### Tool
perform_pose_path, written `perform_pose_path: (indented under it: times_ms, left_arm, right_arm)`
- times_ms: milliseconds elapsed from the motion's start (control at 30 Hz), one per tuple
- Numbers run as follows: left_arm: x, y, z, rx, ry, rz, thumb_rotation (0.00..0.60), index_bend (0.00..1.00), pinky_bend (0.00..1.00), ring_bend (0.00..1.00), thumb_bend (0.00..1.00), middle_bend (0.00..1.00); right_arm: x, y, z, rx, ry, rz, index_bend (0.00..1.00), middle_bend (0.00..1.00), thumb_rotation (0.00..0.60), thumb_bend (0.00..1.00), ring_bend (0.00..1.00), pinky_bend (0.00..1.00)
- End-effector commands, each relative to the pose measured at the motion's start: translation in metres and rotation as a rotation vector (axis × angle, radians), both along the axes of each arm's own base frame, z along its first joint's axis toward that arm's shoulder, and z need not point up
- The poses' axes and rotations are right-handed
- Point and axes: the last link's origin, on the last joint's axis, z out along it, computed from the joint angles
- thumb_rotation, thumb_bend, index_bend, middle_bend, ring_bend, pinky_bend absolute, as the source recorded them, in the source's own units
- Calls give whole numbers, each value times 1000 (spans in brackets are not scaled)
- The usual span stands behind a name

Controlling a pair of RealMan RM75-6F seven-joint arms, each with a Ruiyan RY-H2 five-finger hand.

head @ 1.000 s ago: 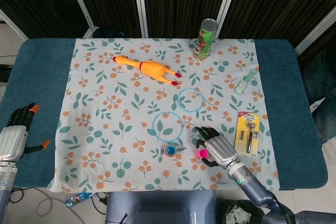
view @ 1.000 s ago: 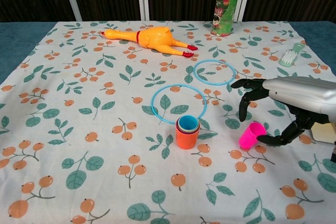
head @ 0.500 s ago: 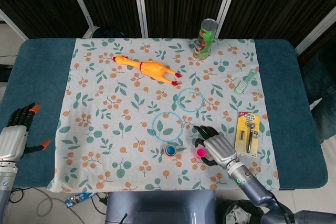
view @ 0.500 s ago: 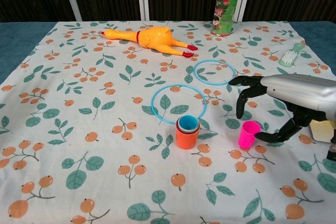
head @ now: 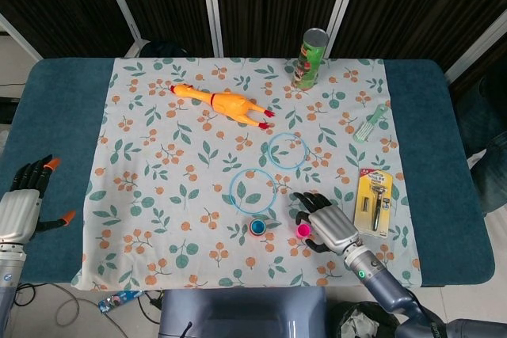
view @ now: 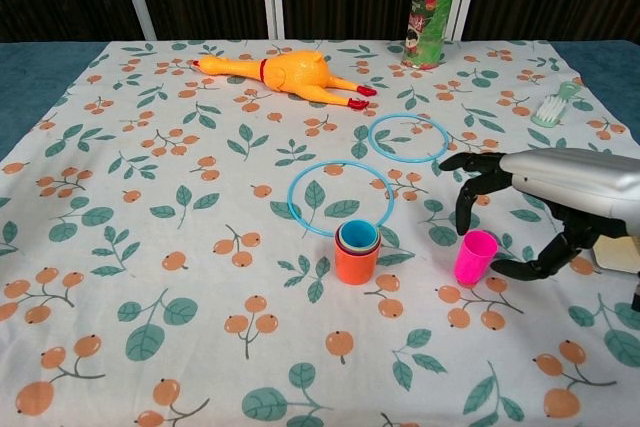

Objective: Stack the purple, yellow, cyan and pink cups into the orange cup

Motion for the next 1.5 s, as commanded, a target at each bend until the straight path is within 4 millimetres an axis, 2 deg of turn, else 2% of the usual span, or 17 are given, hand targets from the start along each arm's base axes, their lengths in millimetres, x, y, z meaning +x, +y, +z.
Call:
perform_pose_path:
  times_ms: [33,467,767,900,1167,1500]
  left_arm:
    - [0,0,0,0,0,0,600,66,0,0,147,0]
    - [-1,0,1,1,-2,1,600,67,0,0,147,0]
    - [-1,0,1,2,-2,0,600,68,0,0,147,0]
    - [-1,0,1,2,0,0,600,68,0,0,148,0]
    - [1,-2,0,-10,-11,-6,600,67,0,0,147,0]
    - [0,-2,0,-8,-4,-5,600,67,0,0,147,0]
  right_arm:
    - [0,-1,-1,-3,0,0,437,0,600,394,0,118]
    - [2,-4,-6,-5,-2,-5,464,0,600,395,0,127]
    - [5,-6,-2,-20,-15,4,488,0,600,395,0,137]
    - [15,-9,6,-27,-43,17,488,0,600,395,0,136]
    - [48,-16,21,-1,-104,68,488,0,600,395,0,136]
    - [84,-22,17,43,-149,105,488,0,600,394,0,136]
